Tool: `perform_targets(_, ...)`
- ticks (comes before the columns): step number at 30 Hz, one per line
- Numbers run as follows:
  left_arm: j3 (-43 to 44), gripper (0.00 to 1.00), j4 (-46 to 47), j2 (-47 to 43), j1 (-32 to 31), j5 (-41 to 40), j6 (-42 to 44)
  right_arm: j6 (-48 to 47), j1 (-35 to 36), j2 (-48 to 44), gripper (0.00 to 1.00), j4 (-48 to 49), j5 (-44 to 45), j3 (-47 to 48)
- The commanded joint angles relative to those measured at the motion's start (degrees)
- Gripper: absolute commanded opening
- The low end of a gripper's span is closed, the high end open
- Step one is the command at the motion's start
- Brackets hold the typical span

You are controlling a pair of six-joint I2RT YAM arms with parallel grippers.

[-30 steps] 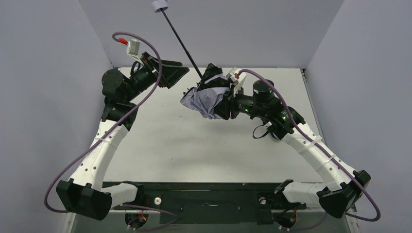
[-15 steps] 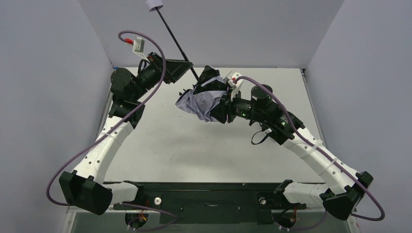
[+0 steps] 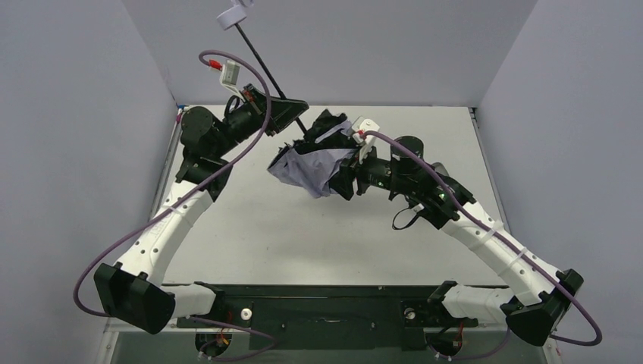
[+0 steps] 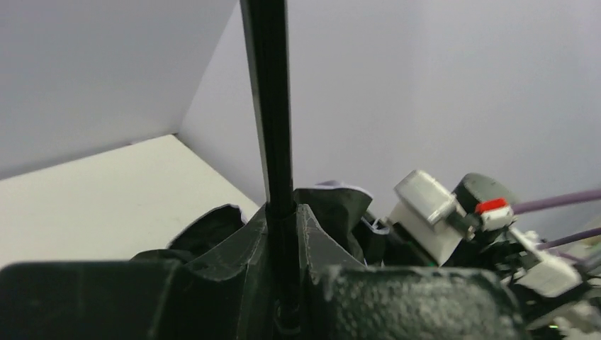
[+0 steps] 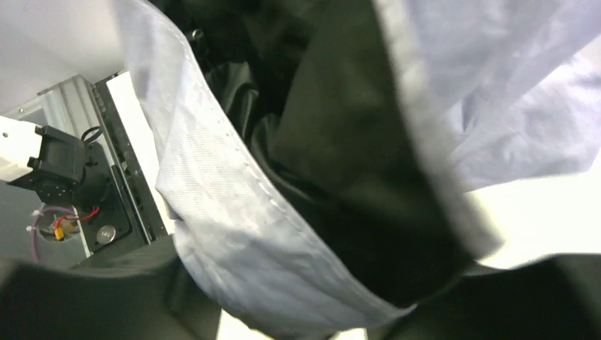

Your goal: Open the umbrella

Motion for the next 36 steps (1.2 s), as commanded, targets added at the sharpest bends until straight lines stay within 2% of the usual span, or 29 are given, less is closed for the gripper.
perform_targets(1, 4.3, 0.0, -3.0, 0.7, 3.8, 1.9, 17.6, -0.4, -6.0, -5.0, 0.67, -1.2, 0.0, -0.8)
perform_targets(4, 6.7, 0.0, -9.7, 1.3, 4.8, 0.0, 33.1, 2.7, -15.0, -5.5, 0.74, -4.4, -3.3, -1.7)
perform_targets(5, 7.8, 0.0, -12.0, 1.9, 5.0, -0.9, 35.8, 3.8, -18.8, -6.1, 0.75, -5.1, -4.1, -2.4)
perform_targets(7, 8.9, 0.0, -14.3, 2.8, 5.8, -3.2, 44.7, 4.3, -23.5, -7.3, 0.76, -6.7, -5.7, -4.0)
perform_targets(10, 10.3, 0.0, -17.3, 4.0, 5.1, -4.7, 53.4, 3.6, -27.5, -9.0, 0.77, -8.5, -6.2, -5.7)
perform_targets(13, 11.0, 0.0, -20.7, 3.8, -1.6, -5.7, 63.2, 3.4, -30.0, -10.0, 0.78, -8.7, -5.1, -7.1)
perform_targets(15, 11.2, 0.0, -23.3, 2.9, -7.4, -5.1, 65.5, 3.7, -31.0, -9.8, 0.78, -8.7, -4.4, -7.2)
perform_targets(17, 10.6, 0.0, -24.6, 1.5, -12.1, -3.1, 66.2, 4.2, -31.9, -9.6, 0.78, -8.6, -4.0, -7.2)
perform_targets(19, 8.3, 0.0, -23.6, -0.6, -13.9, -1.8, 66.7, 4.2, -32.8, -9.7, 0.78, -8.7, -4.0, -7.3)
perform_targets(20, 6.5, 0.0, -21.5, -1.3, -13.9, -4.0, 67.0, 4.1, -33.4, -9.8, 0.78, -8.7, -4.1, -7.2)
perform_targets(22, 5.3, 0.0, -20.0, -0.5, -10.7, -7.3, 68.8, 3.6, -34.2, -10.1, 0.78, -8.9, -4.4, -7.1)
perform_targets(23, 5.6, 0.0, -19.4, 0.3, -5.4, -7.9, 67.5, 3.4, -34.4, -10.1, 0.78, -8.9, -4.5, -7.0)
perform_targets(25, 9.0, 0.0, -19.2, 4.2, 3.1, -6.7, 62.5, 2.7, -35.0, -10.1, 0.78, -9.0, -4.9, -6.5)
perform_targets(27, 13.7, 0.0, -21.6, 7.2, 6.3, -5.8, 60.8, 2.1, -35.2, -10.0, 0.78, -9.0, -5.2, -6.0)
perform_targets(29, 14.0, 0.0, -24.9, 6.5, 3.4, -2.6, 59.6, 1.5, -35.2, -9.3, 0.78, -8.8, -6.4, -5.5)
perform_targets(32, 10.6, 0.0, -24.6, 1.7, -8.3, 1.7, 55.6, 1.5, -35.2, -7.7, 0.78, -8.6, -7.8, -4.5)
perform_targets(34, 8.3, 0.0, -20.3, 0.2, -10.0, 0.9, 54.7, 1.2, -35.3, -6.8, 0.76, -8.5, -8.9, -3.8)
perform_targets(35, 8.4, 0.0, -18.2, 0.3, -9.1, -1.9, 54.8, 0.6, -35.2, -6.6, 0.75, -8.5, -9.7, -3.3)
perform_targets(36, 9.2, 0.0, -17.7, 2.1, -5.2, -4.1, 53.3, 0.3, -35.2, -6.4, 0.74, -8.5, -10.2, -3.2)
